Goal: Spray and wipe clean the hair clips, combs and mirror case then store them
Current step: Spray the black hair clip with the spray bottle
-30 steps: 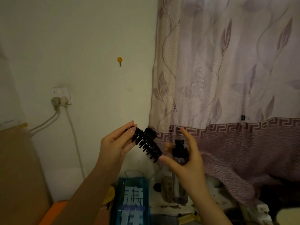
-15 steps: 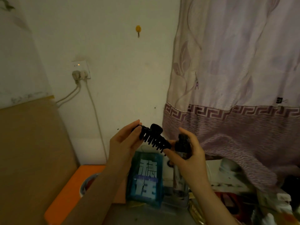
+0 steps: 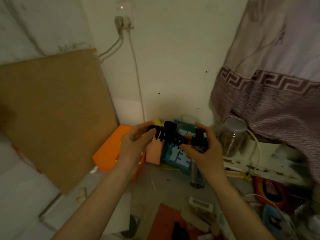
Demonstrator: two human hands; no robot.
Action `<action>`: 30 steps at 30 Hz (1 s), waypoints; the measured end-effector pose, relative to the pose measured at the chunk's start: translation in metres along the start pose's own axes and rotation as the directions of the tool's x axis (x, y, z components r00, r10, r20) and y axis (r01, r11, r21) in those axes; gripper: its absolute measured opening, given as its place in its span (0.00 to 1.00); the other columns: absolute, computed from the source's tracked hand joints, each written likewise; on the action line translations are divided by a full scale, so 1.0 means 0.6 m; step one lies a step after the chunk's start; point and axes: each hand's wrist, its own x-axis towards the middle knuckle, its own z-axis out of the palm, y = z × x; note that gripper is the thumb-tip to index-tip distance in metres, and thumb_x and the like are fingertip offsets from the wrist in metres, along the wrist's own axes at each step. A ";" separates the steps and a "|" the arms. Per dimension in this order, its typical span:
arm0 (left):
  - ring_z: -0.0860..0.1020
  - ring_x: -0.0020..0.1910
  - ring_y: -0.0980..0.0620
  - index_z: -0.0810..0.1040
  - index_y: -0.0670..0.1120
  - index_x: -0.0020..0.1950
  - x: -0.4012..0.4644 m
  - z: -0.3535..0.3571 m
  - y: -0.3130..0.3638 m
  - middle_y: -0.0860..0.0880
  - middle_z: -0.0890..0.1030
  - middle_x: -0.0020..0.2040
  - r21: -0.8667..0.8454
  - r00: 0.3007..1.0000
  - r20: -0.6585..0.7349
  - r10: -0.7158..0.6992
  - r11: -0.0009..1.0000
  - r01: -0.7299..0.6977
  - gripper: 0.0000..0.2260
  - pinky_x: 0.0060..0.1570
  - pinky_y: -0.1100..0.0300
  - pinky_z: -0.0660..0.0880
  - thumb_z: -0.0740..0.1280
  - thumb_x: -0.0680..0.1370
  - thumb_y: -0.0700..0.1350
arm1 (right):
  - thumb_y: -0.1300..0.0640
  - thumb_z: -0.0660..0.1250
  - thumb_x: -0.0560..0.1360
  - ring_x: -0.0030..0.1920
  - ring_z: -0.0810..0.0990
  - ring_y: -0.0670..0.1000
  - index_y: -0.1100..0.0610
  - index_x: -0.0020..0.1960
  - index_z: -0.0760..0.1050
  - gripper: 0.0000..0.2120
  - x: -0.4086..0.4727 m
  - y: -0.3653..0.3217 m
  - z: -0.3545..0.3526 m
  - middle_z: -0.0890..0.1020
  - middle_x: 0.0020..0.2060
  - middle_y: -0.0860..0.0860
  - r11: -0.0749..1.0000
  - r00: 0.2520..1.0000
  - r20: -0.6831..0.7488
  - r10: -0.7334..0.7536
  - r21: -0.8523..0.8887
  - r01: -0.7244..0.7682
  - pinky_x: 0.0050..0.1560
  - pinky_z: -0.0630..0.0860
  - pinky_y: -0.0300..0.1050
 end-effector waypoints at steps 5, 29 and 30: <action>0.82 0.46 0.59 0.82 0.50 0.49 -0.031 -0.078 -0.037 0.55 0.85 0.45 0.083 0.997 -0.060 -0.044 0.995 0.049 0.09 0.43 0.68 0.77 0.69 0.73 0.37 | 0.57 0.76 0.68 0.57 0.79 0.47 0.41 0.62 0.68 0.28 -0.036 0.029 0.060 0.79 0.58 0.49 0.998 0.992 0.103 0.069 -0.003 -0.069 0.59 0.78 0.50; 0.81 0.46 0.61 0.81 0.45 0.53 0.020 -0.449 -0.293 0.52 0.83 0.48 0.281 0.795 0.033 -0.605 0.769 0.574 0.10 0.46 0.70 0.75 0.71 0.73 0.36 | 0.64 0.74 0.70 0.51 0.82 0.46 0.42 0.60 0.67 0.28 -0.192 0.221 0.429 0.83 0.51 0.48 0.776 0.782 -0.069 0.619 -0.102 -0.623 0.47 0.80 0.38; 0.80 0.47 0.59 0.81 0.44 0.55 0.024 -0.452 -0.303 0.51 0.83 0.48 0.302 0.786 0.035 -0.617 0.756 0.580 0.12 0.49 0.66 0.75 0.72 0.73 0.36 | 0.64 0.74 0.70 0.51 0.82 0.44 0.42 0.60 0.67 0.28 -0.195 0.226 0.436 0.82 0.51 0.47 0.762 0.770 -0.094 0.631 -0.108 -0.638 0.46 0.79 0.36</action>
